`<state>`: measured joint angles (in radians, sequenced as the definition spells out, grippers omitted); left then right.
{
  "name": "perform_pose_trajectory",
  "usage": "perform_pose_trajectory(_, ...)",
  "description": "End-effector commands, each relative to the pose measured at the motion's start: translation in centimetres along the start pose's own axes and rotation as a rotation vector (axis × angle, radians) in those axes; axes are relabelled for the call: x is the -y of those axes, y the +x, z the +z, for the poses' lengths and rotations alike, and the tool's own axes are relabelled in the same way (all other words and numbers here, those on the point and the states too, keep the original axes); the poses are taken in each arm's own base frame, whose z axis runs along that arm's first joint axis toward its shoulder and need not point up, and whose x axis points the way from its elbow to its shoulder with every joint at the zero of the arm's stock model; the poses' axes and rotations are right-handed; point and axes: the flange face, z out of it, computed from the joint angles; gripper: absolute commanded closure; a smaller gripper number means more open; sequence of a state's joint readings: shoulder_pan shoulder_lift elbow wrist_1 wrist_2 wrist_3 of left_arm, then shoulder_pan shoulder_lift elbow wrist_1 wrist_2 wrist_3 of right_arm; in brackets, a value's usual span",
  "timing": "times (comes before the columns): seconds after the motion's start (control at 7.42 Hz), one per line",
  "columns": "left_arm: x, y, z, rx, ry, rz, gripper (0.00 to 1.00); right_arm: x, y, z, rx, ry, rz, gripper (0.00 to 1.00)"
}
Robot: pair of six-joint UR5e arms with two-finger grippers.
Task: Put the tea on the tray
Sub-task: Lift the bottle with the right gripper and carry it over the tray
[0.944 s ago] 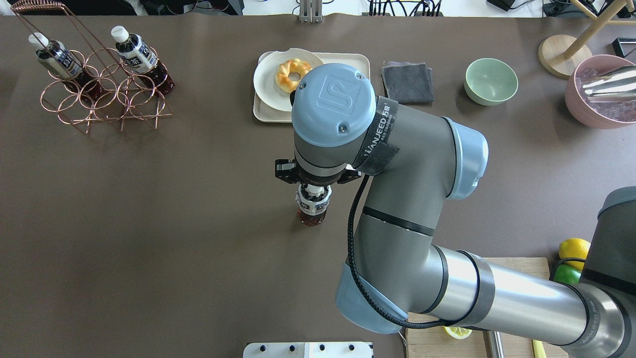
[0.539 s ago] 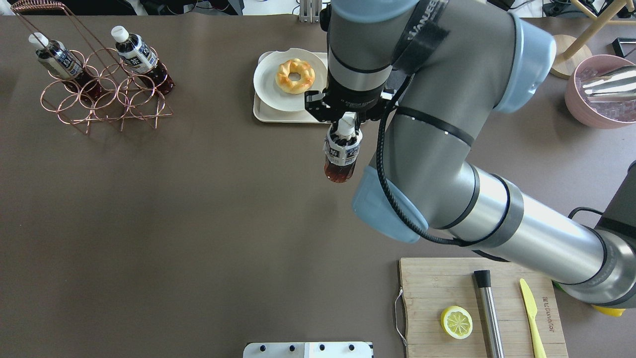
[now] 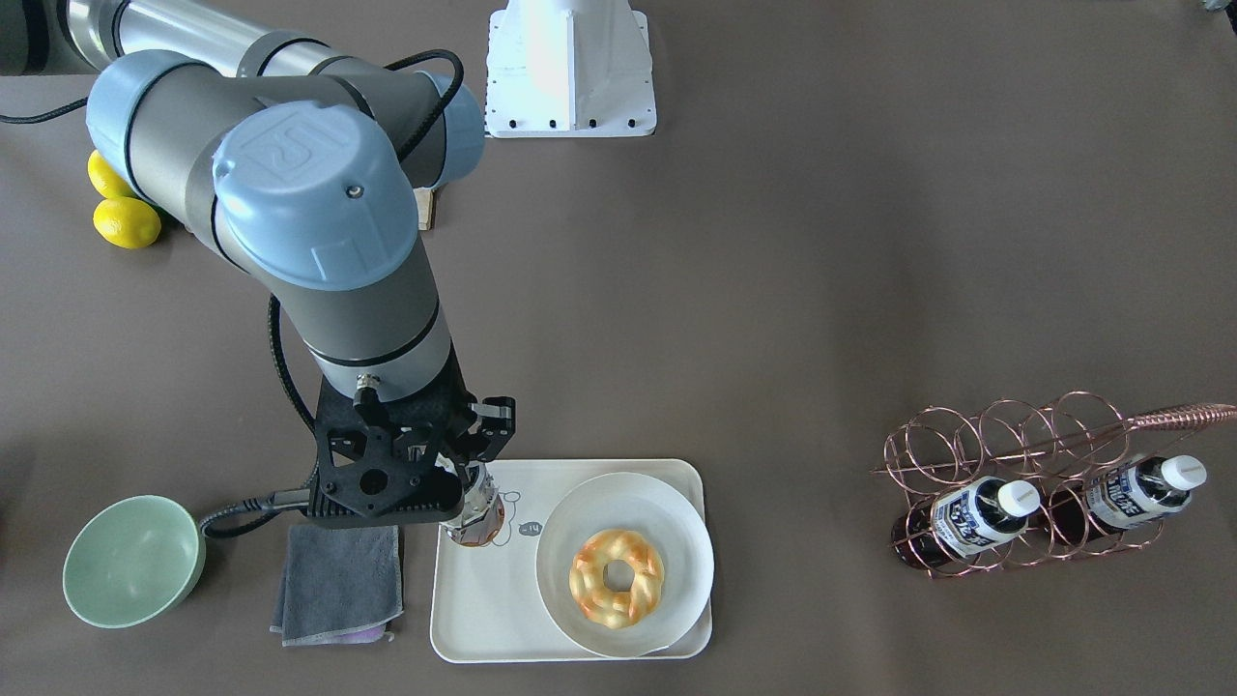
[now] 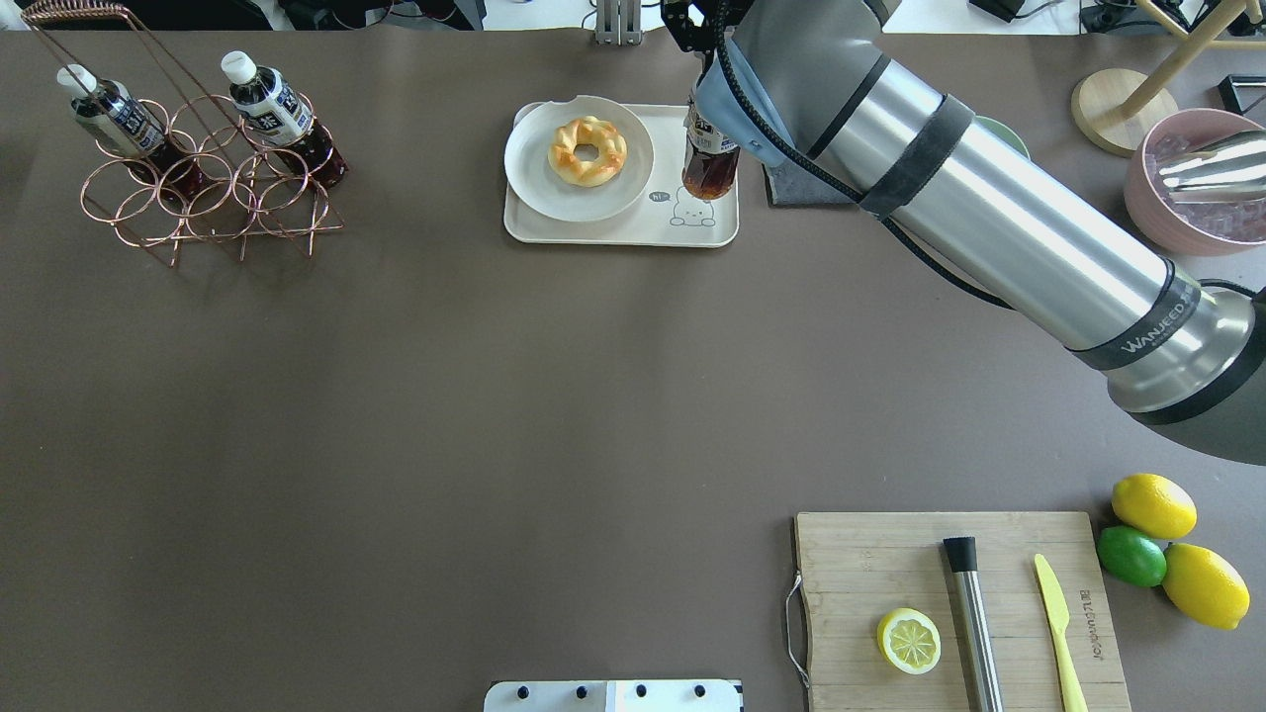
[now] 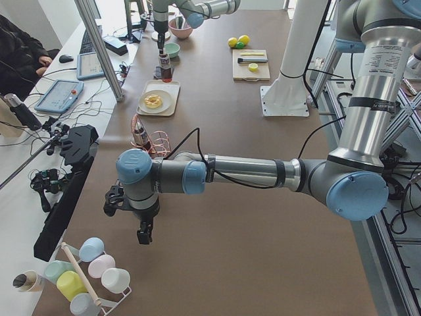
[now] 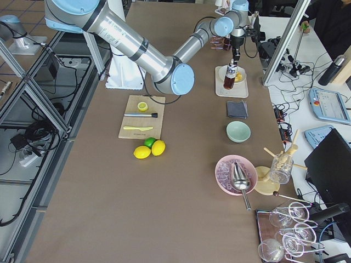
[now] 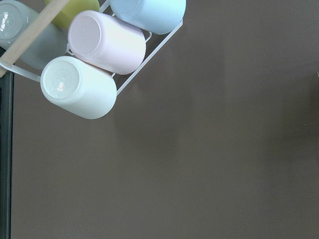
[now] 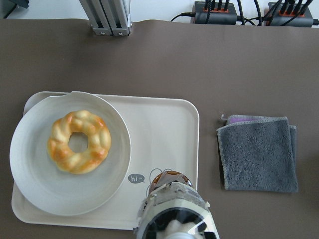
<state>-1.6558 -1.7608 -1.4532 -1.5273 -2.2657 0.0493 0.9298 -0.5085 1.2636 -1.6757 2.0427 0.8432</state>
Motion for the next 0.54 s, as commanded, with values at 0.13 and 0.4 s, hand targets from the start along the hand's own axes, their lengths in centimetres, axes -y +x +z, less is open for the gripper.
perform_pose_trajectory(0.13,1.6,0.4,-0.4,0.002,0.005,0.005,0.02,2.6,-0.7,3.3,0.008,0.014,-0.01,1.0)
perform_pose_trajectory(0.4,1.8,0.4,-0.5,0.002,0.007,0.007,0.02,2.5,-0.3,5.8,0.004,0.012,-0.019,1.0)
